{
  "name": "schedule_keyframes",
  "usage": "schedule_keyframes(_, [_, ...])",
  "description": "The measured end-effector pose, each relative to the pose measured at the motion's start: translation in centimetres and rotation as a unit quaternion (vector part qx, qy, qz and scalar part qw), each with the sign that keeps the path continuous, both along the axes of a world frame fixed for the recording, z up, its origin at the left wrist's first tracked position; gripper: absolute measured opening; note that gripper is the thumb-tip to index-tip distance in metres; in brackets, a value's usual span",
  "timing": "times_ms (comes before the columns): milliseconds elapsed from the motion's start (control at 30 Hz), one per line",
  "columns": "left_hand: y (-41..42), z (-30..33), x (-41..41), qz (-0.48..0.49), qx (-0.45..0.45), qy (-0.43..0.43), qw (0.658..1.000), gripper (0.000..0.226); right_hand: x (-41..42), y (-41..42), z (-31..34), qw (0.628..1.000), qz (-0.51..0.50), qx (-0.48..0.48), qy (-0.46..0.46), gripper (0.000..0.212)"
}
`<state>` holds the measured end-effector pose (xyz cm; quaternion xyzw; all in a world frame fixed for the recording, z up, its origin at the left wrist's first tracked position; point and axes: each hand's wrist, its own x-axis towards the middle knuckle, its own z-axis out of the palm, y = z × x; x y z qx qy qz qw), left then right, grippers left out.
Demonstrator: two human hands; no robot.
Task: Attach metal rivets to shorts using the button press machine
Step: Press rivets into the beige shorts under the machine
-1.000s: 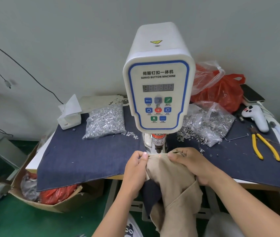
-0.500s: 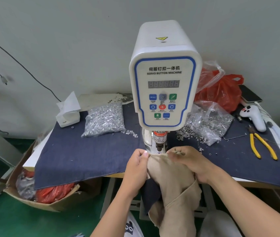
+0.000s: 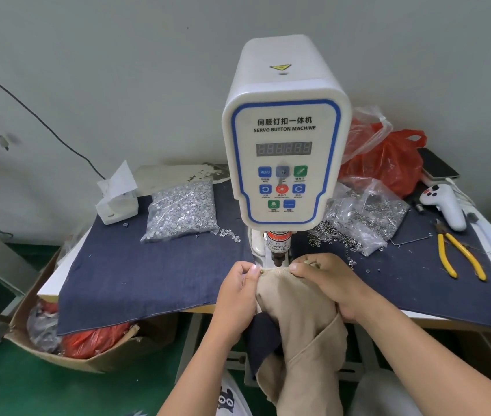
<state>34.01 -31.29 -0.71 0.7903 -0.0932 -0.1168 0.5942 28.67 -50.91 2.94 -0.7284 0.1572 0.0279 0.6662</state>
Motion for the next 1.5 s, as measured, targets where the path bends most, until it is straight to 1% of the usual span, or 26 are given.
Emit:
schedule_keyframes(100, [0.03, -0.04, 0.08, 0.004, -0.005, -0.002, 1.000, 0.022, -0.07, -0.10, 0.07, 1.000, 0.005, 0.005, -0.013, 0.016])
schedule_keyframes(200, [0.10, -0.11, -0.03, 0.000, -0.037, 0.011, 0.999, 0.027, -0.23, 0.03, 0.13, 1.000, 0.005, 0.015, -0.022, 0.008])
schedule_keyframes(267, [0.18, -0.05, -0.16, -0.004, -0.053, 0.014, 0.999, 0.029, -0.26, 0.03, 0.15, 1.000, 0.009, 0.014, -0.025, 0.011])
schedule_keyframes(433, [0.26, 0.03, -0.20, -0.017, -0.019, -0.008, 1.000, 0.022, -0.24, -0.15, -0.15, 1.000, 0.016, -0.011, -0.013, 0.010])
schedule_keyframes(633, [0.38, -0.01, -0.17, -0.028, -0.013, -0.013, 0.999, 0.019, -0.18, -0.16, -0.26, 0.999, 0.012, -0.032, -0.004, 0.010])
schedule_keyframes(733, [0.34, -0.17, 0.05, -0.025, -0.016, -0.007, 1.000, 0.020, -0.24, -0.12, -0.15, 1.000, 0.012, -0.018, -0.003, 0.012])
schedule_keyframes(833, [0.38, -0.26, 0.15, -0.022, -0.015, -0.001, 1.000, 0.020, -0.29, -0.04, -0.08, 1.000, 0.012, 0.008, -0.002, 0.021])
schedule_keyframes(933, [0.39, -0.30, 0.18, -0.019, -0.011, -0.002, 1.000, 0.020, -0.22, -0.10, -0.21, 1.000, 0.011, 0.012, -0.006, 0.028])
schedule_keyframes(1500, [0.44, -0.66, 0.32, -0.013, -0.008, 0.002, 1.000, 0.022, -0.13, -0.37, -0.80, 1.000, 0.019, 0.020, -0.009, 0.026])
